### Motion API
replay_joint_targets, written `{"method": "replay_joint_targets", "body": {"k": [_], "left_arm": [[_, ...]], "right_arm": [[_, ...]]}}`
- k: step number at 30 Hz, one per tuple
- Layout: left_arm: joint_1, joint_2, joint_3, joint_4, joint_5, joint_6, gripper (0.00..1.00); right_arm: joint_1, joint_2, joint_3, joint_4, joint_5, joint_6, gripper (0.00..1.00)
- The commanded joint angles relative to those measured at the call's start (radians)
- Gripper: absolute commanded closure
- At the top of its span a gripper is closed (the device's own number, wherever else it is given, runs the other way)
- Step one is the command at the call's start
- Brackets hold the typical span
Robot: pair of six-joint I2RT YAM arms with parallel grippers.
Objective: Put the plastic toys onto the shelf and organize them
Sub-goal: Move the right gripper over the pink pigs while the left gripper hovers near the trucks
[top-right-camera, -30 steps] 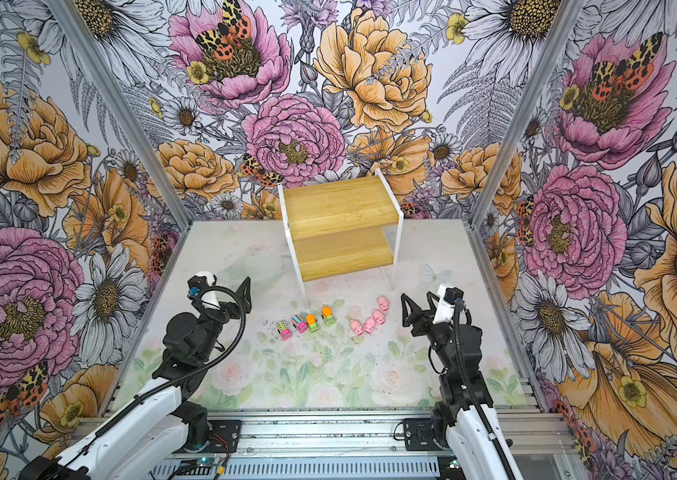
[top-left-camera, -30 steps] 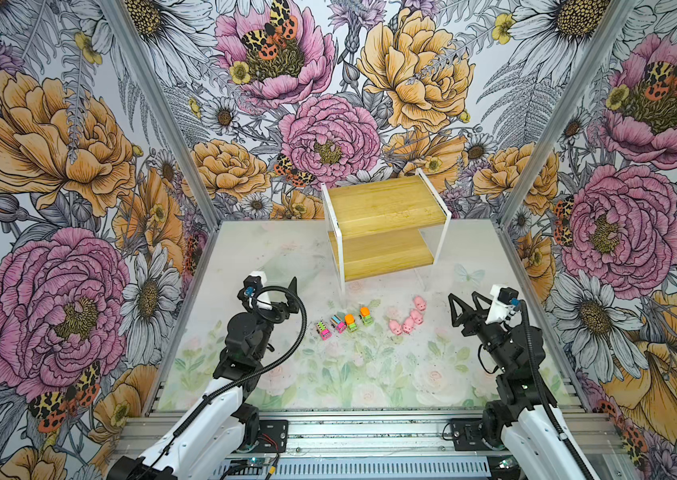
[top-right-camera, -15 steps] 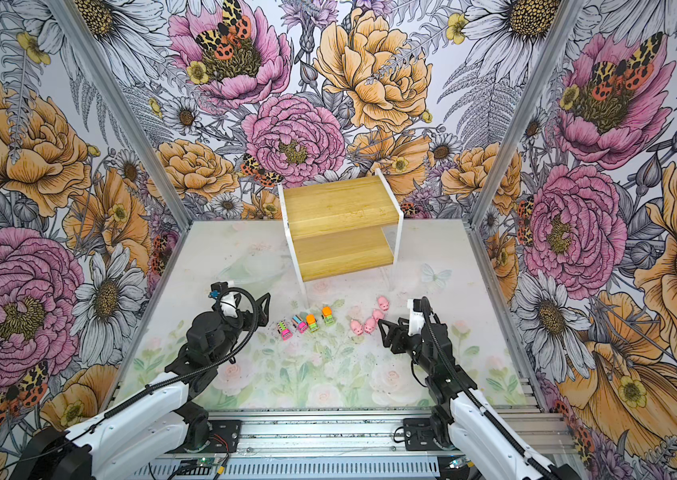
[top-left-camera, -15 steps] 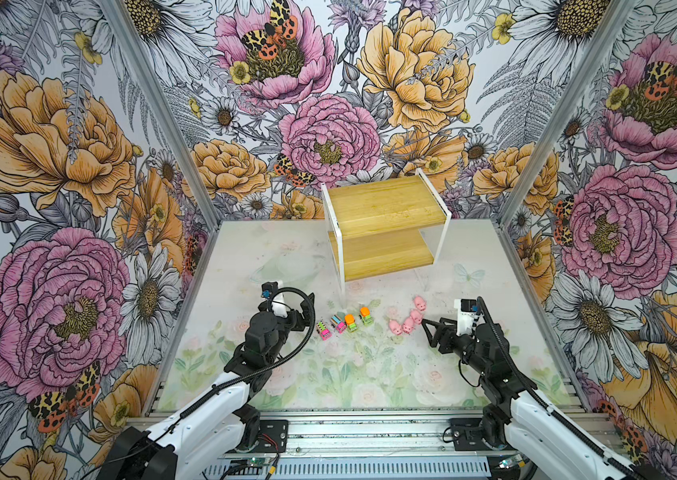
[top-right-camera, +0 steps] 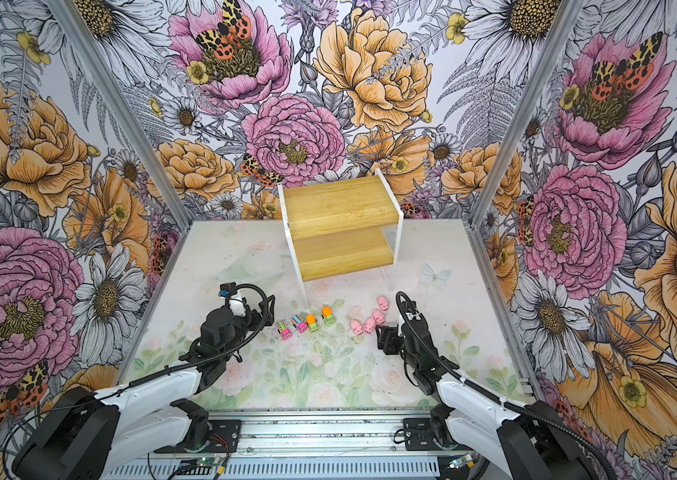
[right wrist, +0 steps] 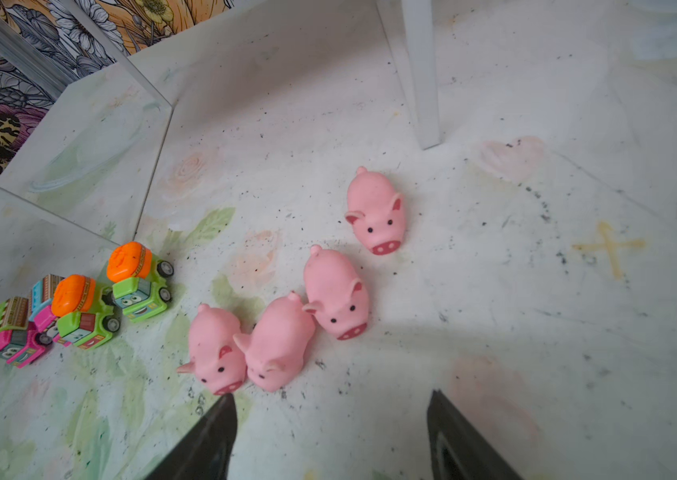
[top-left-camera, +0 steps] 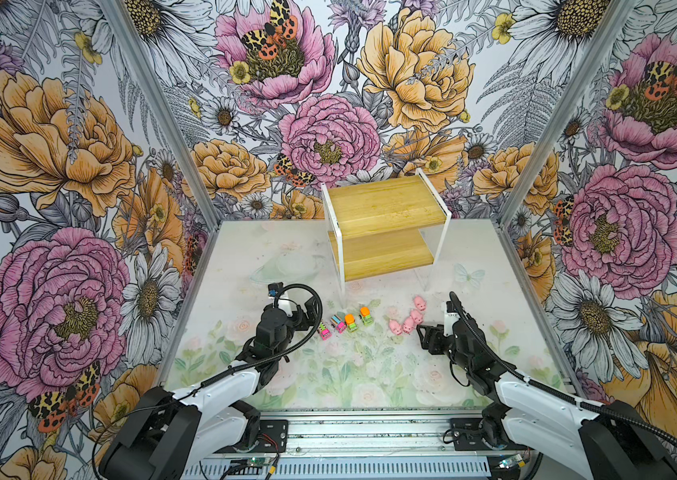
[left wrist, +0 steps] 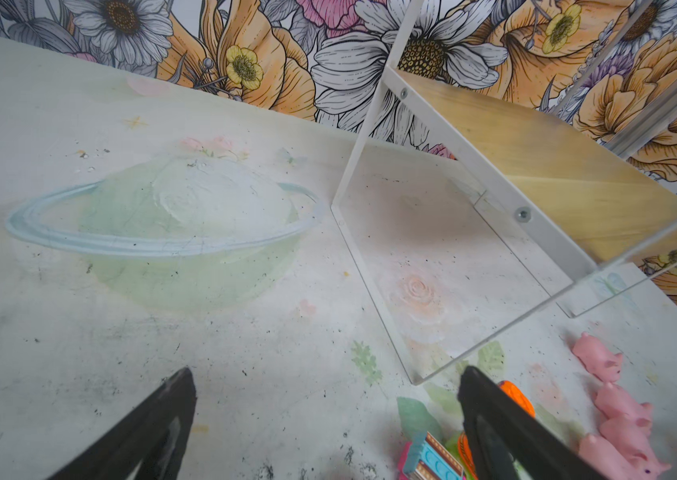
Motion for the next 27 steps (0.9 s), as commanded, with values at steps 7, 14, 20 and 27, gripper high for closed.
{"method": "replay_joint_targets", "body": {"k": [7, 14, 20, 27], "left_arm": [[-0.007, 0.016, -0.007, 0.063, 0.018, -0.012, 0.01], [-0.007, 0.023, -0.015, 0.064, 0.032, -0.017, 0.01], [-0.006, 0.036, -0.019, 0.065, 0.039, -0.010, 0.01], [-0.006, 0.075, -0.020, 0.091, 0.055, 0.006, 0.01]], "right_arm": [[0.005, 0.045, 0.032, 0.044, 0.088, 0.020, 0.33], [0.009, 0.074, 0.044, 0.054, 0.113, 0.006, 0.37], [0.011, 0.128, 0.080, 0.057, 0.123, -0.033, 0.40], [0.024, 0.242, 0.123, 0.090, 0.130, -0.068, 0.47]]}}
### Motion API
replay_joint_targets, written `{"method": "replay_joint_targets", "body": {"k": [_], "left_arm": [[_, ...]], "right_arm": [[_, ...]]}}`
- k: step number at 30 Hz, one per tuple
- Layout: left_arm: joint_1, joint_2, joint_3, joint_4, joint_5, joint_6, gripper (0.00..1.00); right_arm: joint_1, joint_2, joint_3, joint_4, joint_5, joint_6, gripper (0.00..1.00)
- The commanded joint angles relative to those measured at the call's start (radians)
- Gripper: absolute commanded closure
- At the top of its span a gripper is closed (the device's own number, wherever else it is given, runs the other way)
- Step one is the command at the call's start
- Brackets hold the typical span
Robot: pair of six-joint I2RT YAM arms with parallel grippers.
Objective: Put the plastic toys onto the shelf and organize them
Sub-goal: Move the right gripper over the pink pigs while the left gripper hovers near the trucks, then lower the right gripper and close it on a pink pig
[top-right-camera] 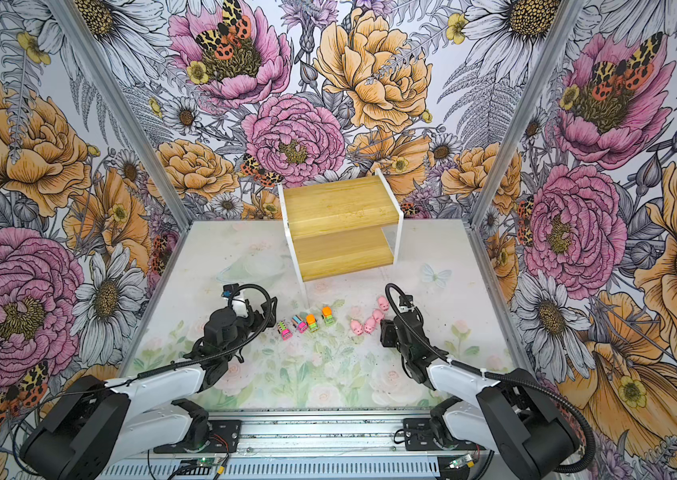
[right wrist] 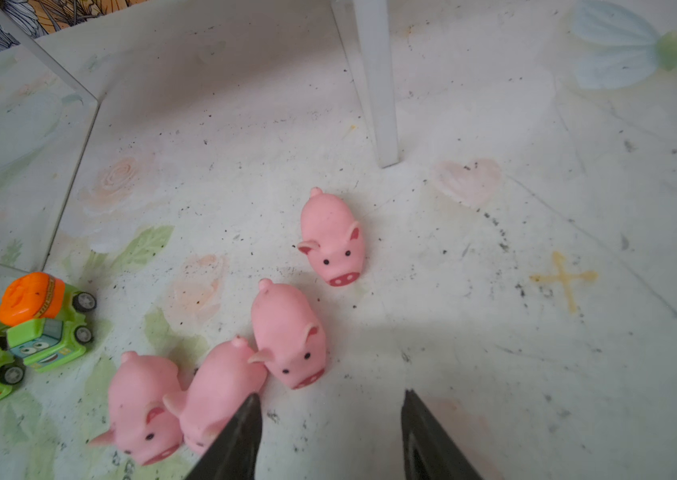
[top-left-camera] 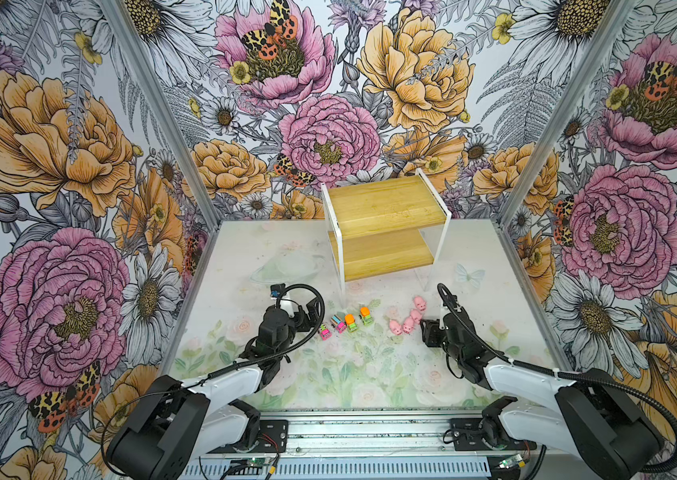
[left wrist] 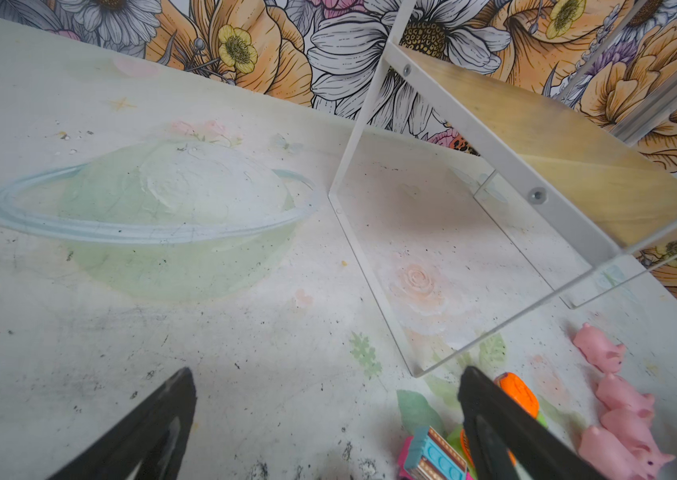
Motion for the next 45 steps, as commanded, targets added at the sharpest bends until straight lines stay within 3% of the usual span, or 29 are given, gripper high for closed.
{"method": "replay_joint_targets", "body": {"k": [1, 16, 45], "left_arm": [[-0.006, 0.020, -0.012, 0.047, 0.034, 0.014, 0.01], [-0.002, 0.061, -0.019, 0.089, 0.096, 0.019, 0.01], [0.039, 0.056, -0.030, 0.085, 0.145, 0.012, 0.01]], "right_arm": [[0.017, 0.033, 0.039, 0.039, 0.041, -0.026, 0.47], [0.073, 0.088, 0.044, 0.096, 0.148, -0.020, 0.48], [0.089, 0.244, 0.110, 0.161, 0.155, -0.054, 0.43]]}}
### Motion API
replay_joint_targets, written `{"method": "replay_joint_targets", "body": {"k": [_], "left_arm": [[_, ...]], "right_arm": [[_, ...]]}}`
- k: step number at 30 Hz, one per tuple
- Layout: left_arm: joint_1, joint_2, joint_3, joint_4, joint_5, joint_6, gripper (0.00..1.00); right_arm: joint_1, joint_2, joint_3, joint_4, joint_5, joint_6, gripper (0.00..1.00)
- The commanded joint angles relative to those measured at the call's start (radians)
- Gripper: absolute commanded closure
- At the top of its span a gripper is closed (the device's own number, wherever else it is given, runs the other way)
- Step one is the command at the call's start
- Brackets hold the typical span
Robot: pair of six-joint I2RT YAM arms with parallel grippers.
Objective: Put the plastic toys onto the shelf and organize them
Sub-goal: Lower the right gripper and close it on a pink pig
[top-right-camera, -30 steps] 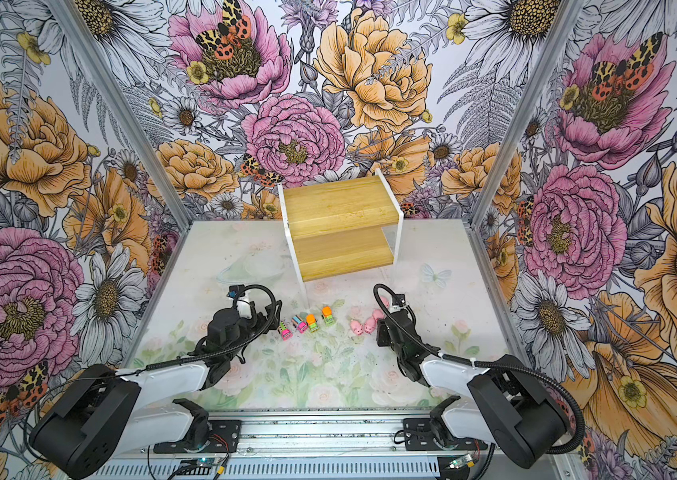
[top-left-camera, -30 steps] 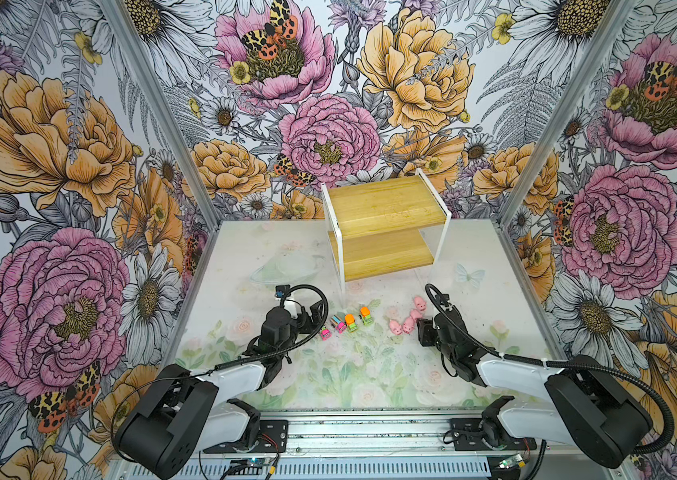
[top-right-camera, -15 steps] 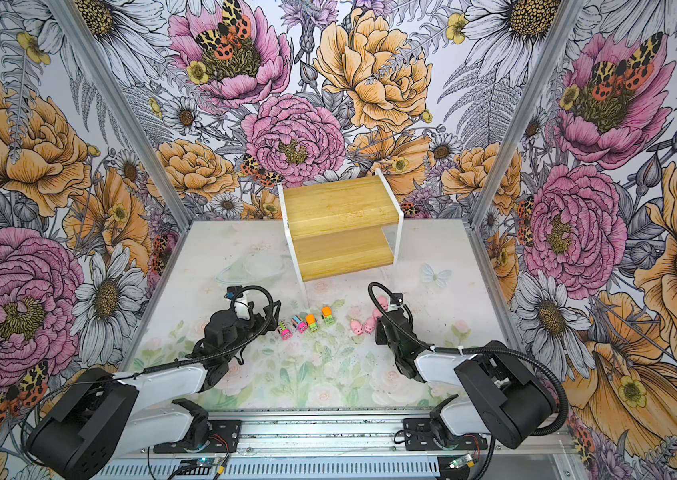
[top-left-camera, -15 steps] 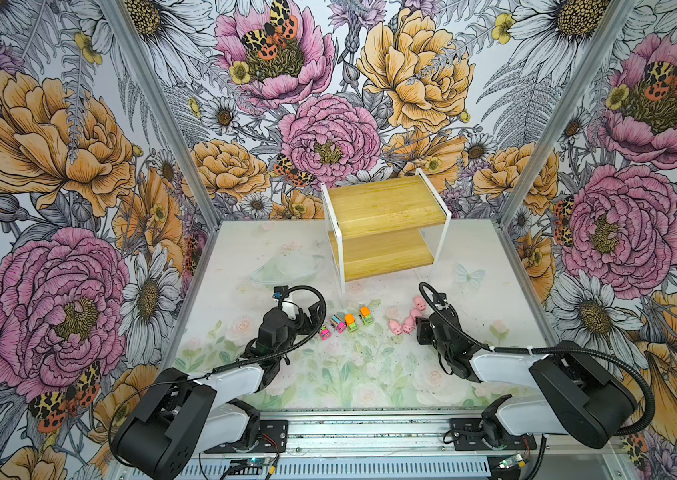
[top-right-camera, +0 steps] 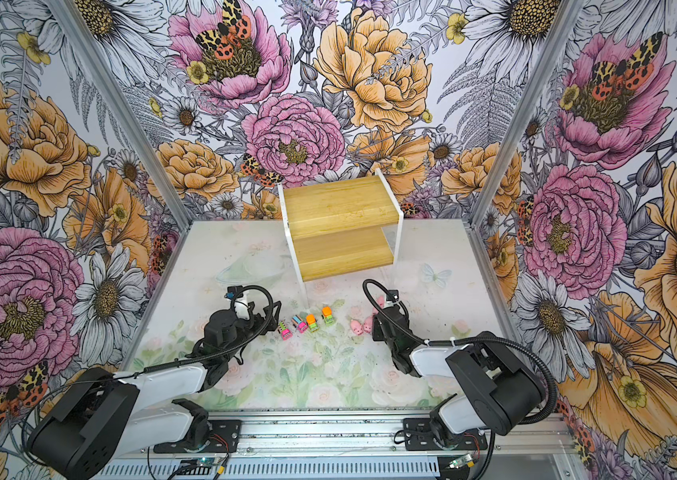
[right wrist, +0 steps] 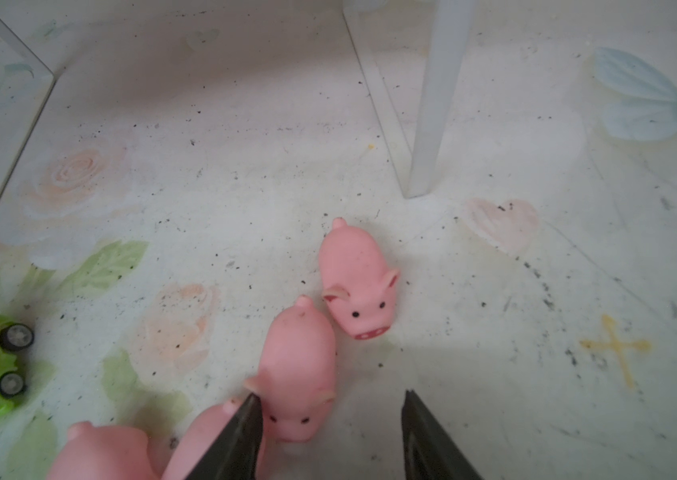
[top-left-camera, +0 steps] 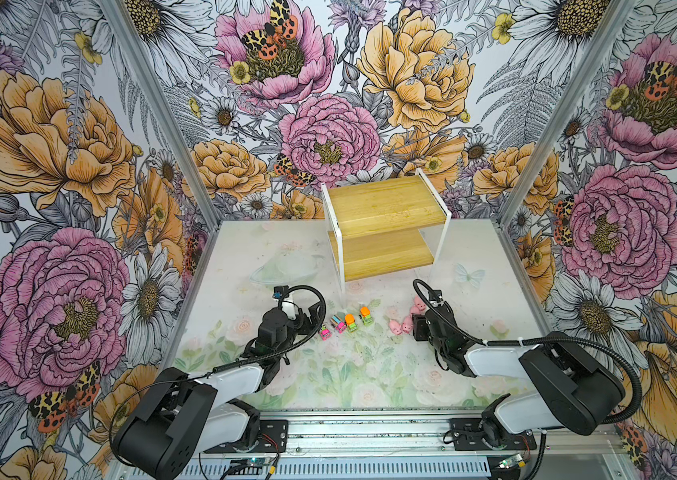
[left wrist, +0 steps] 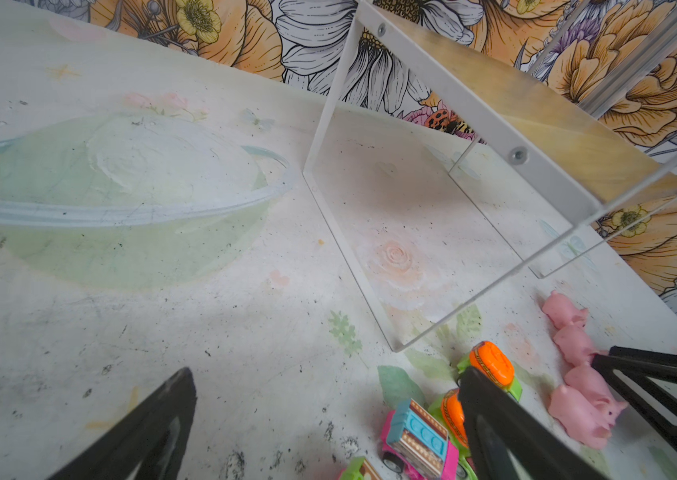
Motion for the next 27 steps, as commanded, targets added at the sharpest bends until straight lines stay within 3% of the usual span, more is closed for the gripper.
{"method": "replay_joint_targets", "body": {"k": [1, 27], "left_arm": [[0.011, 0.012, -0.006, 0.024, 0.027, 0.012, 0.01], [0.015, 0.029, 0.010, 0.017, 0.052, 0.009, 0.01]], "right_arm": [[0.008, 0.017, 0.024, 0.028, 0.009, -0.011, 0.42], [0.021, 0.131, 0.055, 0.132, 0.040, 0.042, 0.36]]}}
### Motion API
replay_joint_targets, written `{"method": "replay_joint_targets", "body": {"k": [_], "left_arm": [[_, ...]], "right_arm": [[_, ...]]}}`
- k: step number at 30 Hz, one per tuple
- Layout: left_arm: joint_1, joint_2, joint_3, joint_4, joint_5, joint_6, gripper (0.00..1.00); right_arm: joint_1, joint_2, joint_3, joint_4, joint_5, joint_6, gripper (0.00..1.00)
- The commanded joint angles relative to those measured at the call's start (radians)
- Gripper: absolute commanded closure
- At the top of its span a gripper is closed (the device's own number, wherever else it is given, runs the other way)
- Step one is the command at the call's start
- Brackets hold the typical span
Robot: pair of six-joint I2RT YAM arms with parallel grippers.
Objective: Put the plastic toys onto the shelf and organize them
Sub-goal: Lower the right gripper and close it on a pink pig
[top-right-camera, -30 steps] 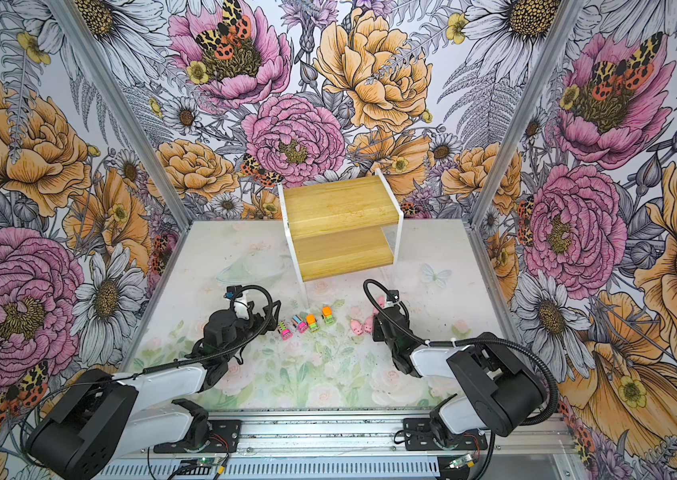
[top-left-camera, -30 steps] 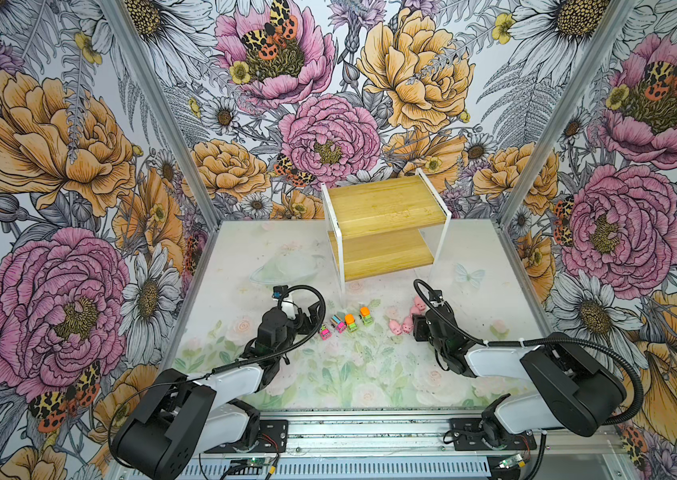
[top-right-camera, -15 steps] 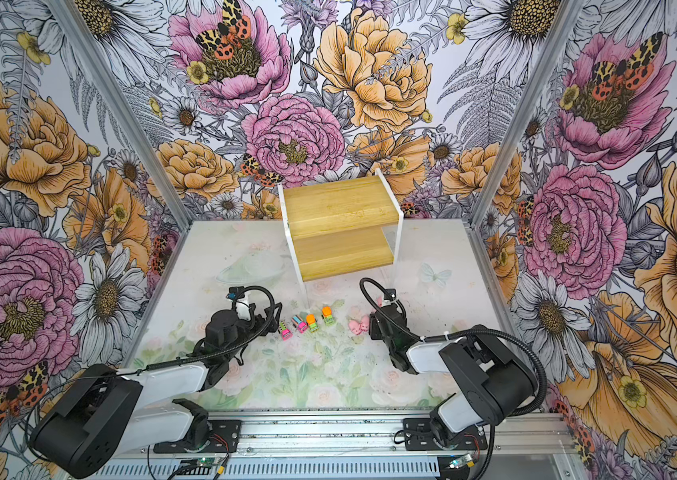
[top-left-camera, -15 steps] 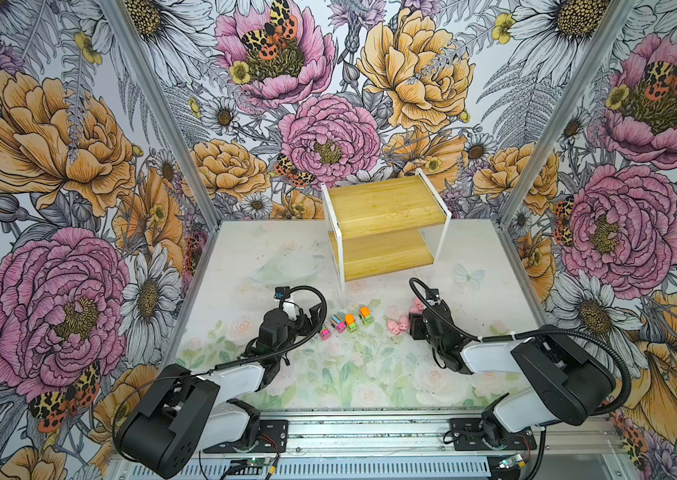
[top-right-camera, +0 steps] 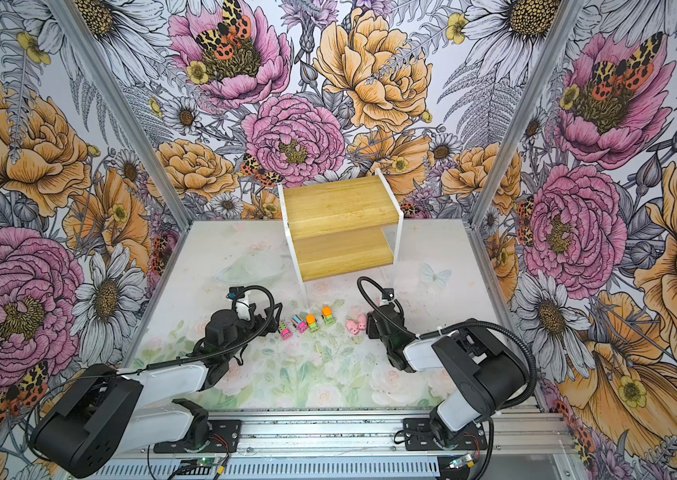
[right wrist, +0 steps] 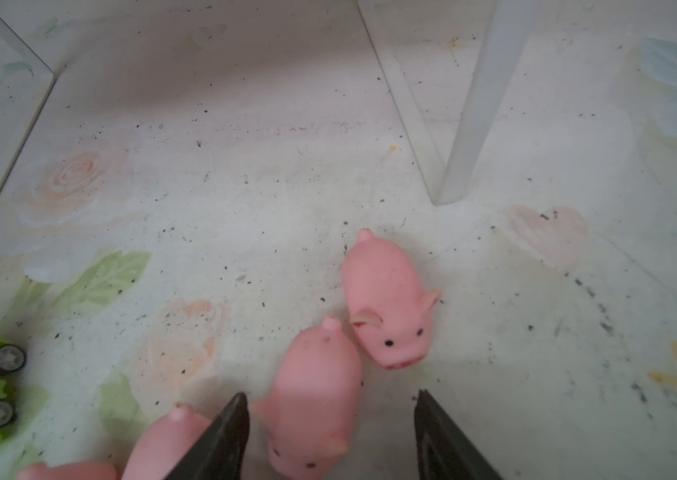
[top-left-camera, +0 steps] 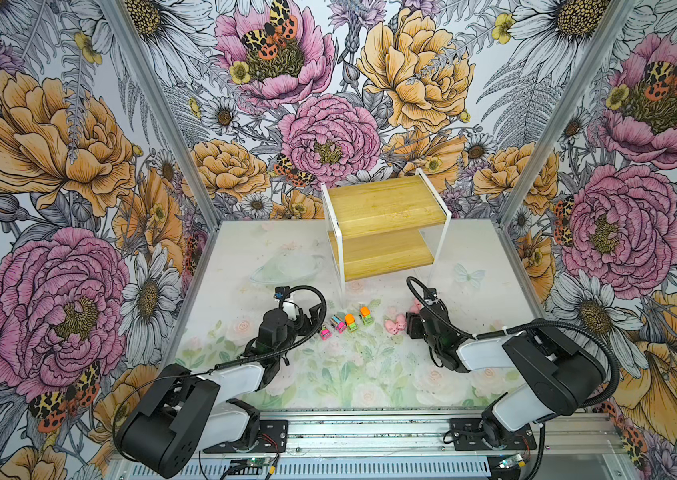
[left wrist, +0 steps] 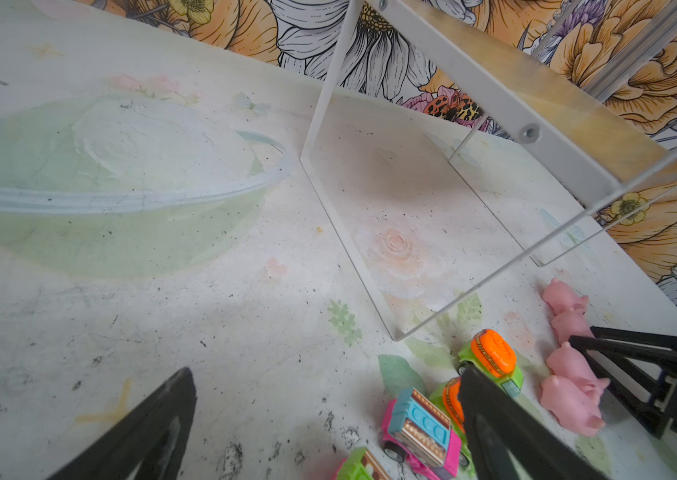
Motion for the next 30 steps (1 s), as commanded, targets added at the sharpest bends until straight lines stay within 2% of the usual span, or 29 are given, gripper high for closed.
{"method": "replay_joint_targets", "body": {"k": [1, 7, 15, 18, 30], "left_arm": [[0.008, 0.010, 0.007, 0.017, 0.024, 0.009, 0.01], [0.009, 0.004, 0.005, 0.019, 0.025, 0.009, 0.01], [0.010, -0.007, 0.006, 0.010, 0.030, 0.003, 0.01], [0.011, -0.011, 0.004, 0.007, 0.030, 0.007, 0.01], [0.017, -0.035, -0.001, -0.012, 0.030, 0.013, 0.01]], "right_arm": [[0.010, 0.018, 0.017, 0.053, 0.039, 0.023, 0.36], [0.009, 0.031, -0.007, 0.092, 0.078, 0.033, 0.43], [0.007, 0.054, -0.019, 0.140, 0.064, 0.005, 0.63], [0.007, 0.059, -0.025, 0.151, 0.055, 0.008, 0.68], [-0.005, -0.027, -0.095, 0.160, -0.020, -0.011, 0.79]]}}
